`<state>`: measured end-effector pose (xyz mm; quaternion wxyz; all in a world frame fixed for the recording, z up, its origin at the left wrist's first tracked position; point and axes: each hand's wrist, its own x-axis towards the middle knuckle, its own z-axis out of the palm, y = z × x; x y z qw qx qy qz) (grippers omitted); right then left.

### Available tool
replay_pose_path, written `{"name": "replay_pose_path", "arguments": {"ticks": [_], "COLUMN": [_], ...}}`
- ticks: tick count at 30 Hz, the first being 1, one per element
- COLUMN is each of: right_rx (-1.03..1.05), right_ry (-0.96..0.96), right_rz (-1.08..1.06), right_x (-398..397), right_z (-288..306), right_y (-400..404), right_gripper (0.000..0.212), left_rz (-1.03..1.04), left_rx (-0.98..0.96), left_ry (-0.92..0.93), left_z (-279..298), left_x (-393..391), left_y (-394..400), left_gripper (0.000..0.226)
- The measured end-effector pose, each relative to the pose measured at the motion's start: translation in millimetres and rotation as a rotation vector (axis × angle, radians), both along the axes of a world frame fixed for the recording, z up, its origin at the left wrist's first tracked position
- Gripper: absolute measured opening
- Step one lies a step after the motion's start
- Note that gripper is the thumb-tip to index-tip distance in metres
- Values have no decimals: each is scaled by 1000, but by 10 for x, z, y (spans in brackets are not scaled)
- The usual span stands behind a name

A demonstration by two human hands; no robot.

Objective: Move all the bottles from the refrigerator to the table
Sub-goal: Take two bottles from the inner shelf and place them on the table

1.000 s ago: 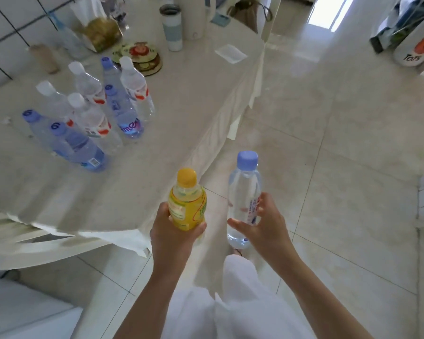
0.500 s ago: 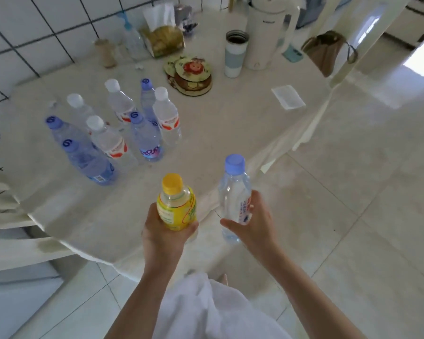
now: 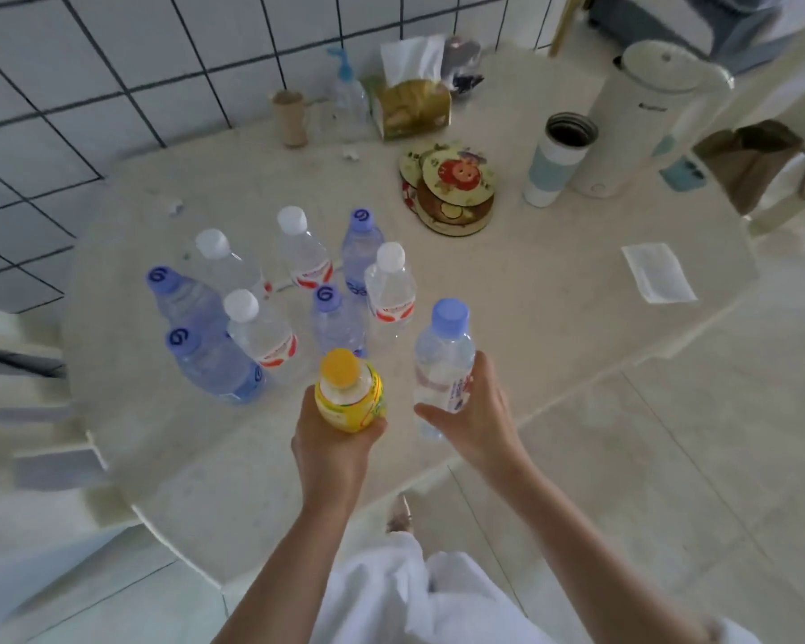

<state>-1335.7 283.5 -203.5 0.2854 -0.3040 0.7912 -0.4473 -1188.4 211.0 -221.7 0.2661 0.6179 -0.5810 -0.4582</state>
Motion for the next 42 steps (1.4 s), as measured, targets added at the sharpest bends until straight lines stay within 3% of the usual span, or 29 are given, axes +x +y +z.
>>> {"name": "replay_pose_path", "arguments": {"ticks": [18, 30, 42], "right_rx": [-53, -66, 2], "right_ry": [21, -29, -18], "right_rz": [241, 289, 349], "right_x": [-430, -502, -564], "right_z": [-660, -833, -854], "right_y": [-605, -528, -495], "right_gripper": [53, 58, 71], "left_rz": [261, 400, 271], "left_rx": [-42, -63, -24], "left_ry": [-115, -46, -105], "left_z": [-349, -426, -495], "left_x": [-510, -620, -487], "left_y": [-186, 17, 30], "left_gripper": [52, 61, 56]}}
